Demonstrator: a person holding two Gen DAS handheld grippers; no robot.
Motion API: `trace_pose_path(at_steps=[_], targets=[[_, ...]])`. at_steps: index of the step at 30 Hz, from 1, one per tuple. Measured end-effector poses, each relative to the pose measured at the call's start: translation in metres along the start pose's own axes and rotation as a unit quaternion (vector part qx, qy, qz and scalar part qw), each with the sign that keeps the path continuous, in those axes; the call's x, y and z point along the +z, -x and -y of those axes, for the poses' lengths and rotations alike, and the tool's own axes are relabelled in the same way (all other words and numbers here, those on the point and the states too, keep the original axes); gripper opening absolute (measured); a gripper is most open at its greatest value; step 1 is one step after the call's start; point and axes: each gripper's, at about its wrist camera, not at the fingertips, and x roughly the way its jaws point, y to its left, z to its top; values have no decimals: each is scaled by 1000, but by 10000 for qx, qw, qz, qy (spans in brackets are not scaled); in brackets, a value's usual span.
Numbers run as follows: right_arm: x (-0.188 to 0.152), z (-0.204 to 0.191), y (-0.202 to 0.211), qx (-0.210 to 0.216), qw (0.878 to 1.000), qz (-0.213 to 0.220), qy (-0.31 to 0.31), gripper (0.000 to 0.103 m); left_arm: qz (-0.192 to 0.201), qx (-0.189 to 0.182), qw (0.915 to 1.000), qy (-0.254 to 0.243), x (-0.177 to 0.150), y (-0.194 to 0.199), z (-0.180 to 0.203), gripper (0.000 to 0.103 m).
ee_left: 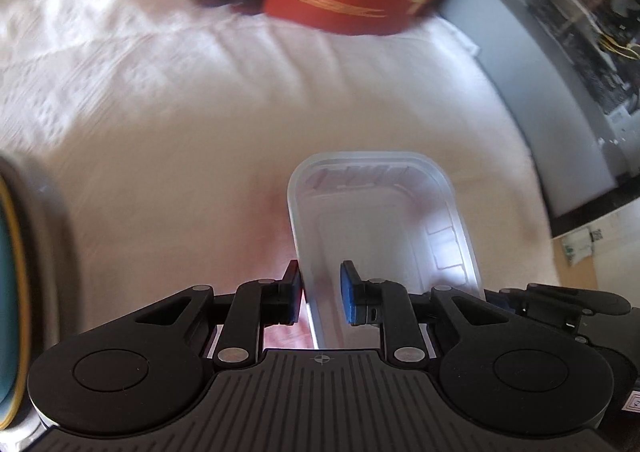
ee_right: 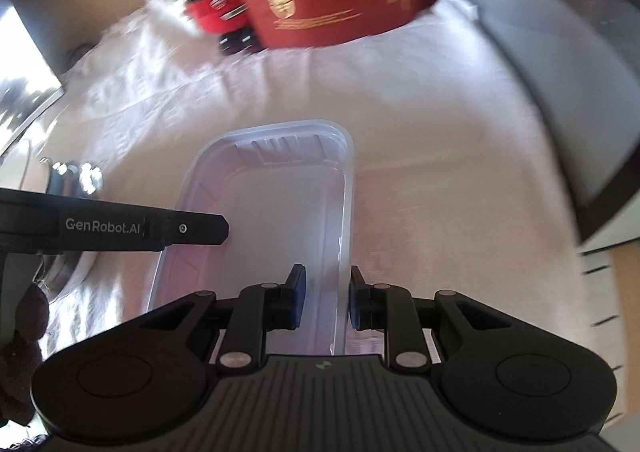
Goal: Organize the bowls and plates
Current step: 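Lift the white tray with both grippers and carry it over the stack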
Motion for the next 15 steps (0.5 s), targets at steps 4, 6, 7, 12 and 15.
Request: trace_pose_path(at_steps=[4, 6, 7, 12, 15], targets=[[-4, -15, -15, 201, 9995, -233, 49, 21, -158, 7, 9997, 174, -9, -4, -18, 22], [-6, -18, -21, 253, 9991, -330, 64, 22, -230, -52, 9995, 209, -14, -5, -22, 22], [-6, -20, -23, 268, 9990, -354, 74, 22, -224, -77, 9995, 206, -18, -5, -24, 22], [-1, -23, -26, 291, 9990, -341, 79, 22, -263, -92, 9995, 138, -22, -4, -23, 22], [1, -26, -28, 290, 9990, -343, 81, 25, -281, -42, 9995, 119, -25, -3, -21, 22]])
